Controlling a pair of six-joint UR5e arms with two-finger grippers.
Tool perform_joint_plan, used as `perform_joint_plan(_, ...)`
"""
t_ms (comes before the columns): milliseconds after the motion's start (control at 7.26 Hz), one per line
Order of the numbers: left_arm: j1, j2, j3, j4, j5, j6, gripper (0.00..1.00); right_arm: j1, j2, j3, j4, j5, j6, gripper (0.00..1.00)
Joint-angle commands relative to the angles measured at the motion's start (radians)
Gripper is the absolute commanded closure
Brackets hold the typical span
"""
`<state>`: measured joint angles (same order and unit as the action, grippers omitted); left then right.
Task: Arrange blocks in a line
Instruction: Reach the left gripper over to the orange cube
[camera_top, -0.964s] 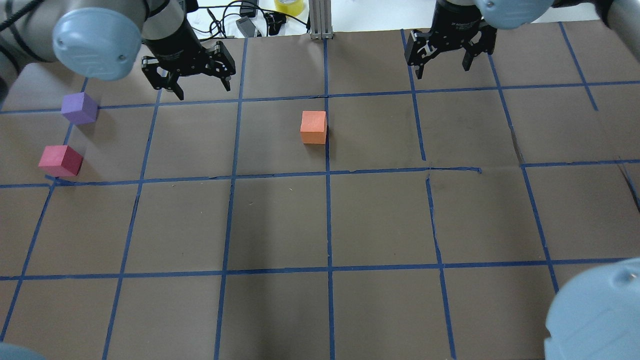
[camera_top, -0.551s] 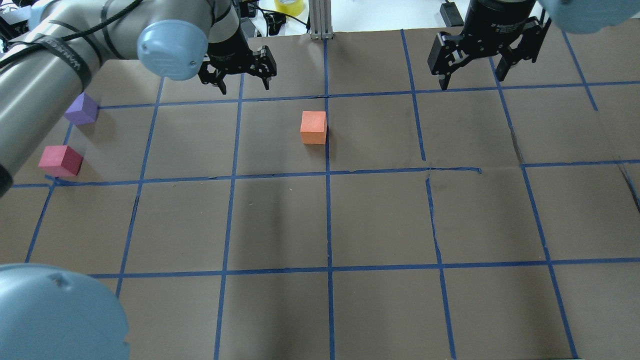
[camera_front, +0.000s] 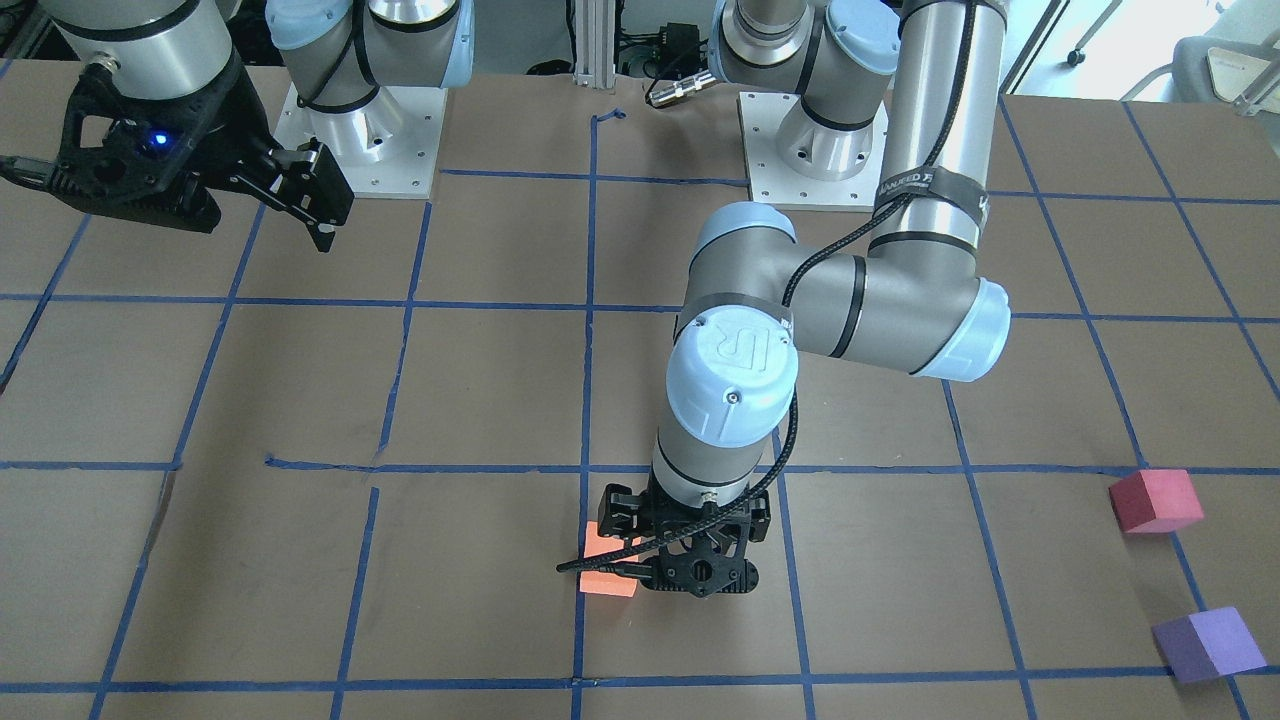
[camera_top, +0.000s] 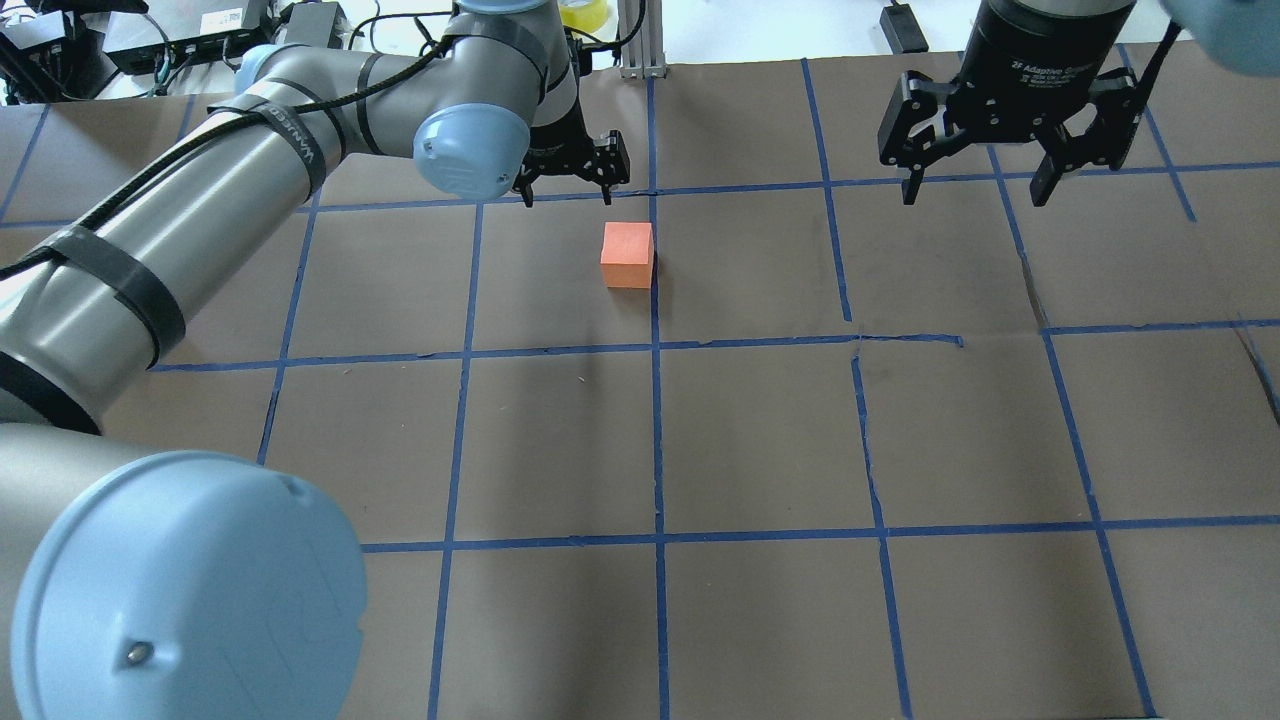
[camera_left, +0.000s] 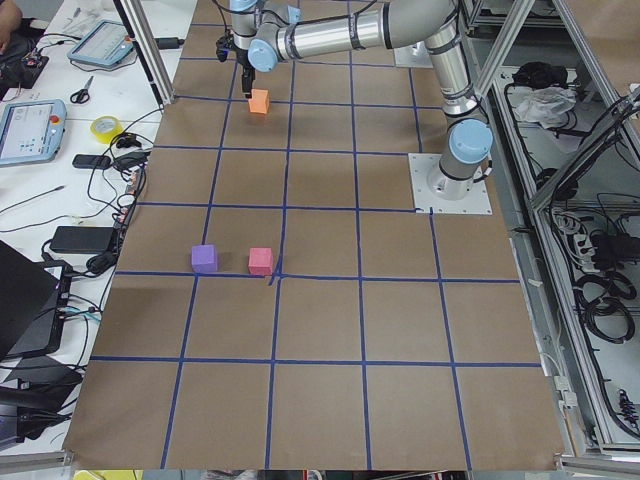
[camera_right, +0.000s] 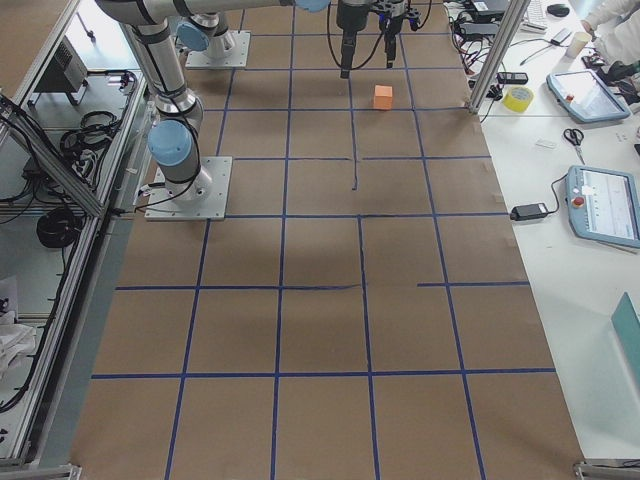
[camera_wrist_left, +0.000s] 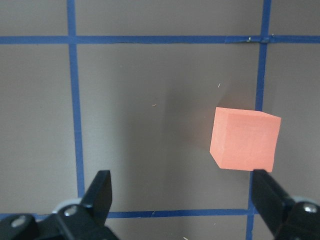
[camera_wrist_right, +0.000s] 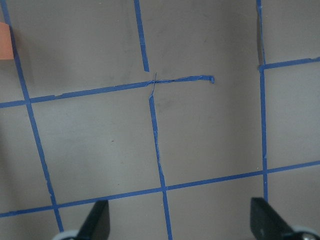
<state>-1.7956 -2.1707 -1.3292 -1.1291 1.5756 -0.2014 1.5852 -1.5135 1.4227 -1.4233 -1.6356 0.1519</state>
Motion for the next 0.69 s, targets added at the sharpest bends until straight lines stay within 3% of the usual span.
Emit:
perform_joint_plan(0, -0.037, -0.049, 0.002, 0.043, 0.004, -0.038, 0.0, 0.001, 0.013, 0.004, -0.095, 0.002, -0.011, 0.0)
perform_joint_plan(551, -0.056, -0.095, 0.002, 0.089, 0.003, -0.07, 0.0, -0.008, 0.01, -0.007, -0.112, 0.011, -0.006, 0.0)
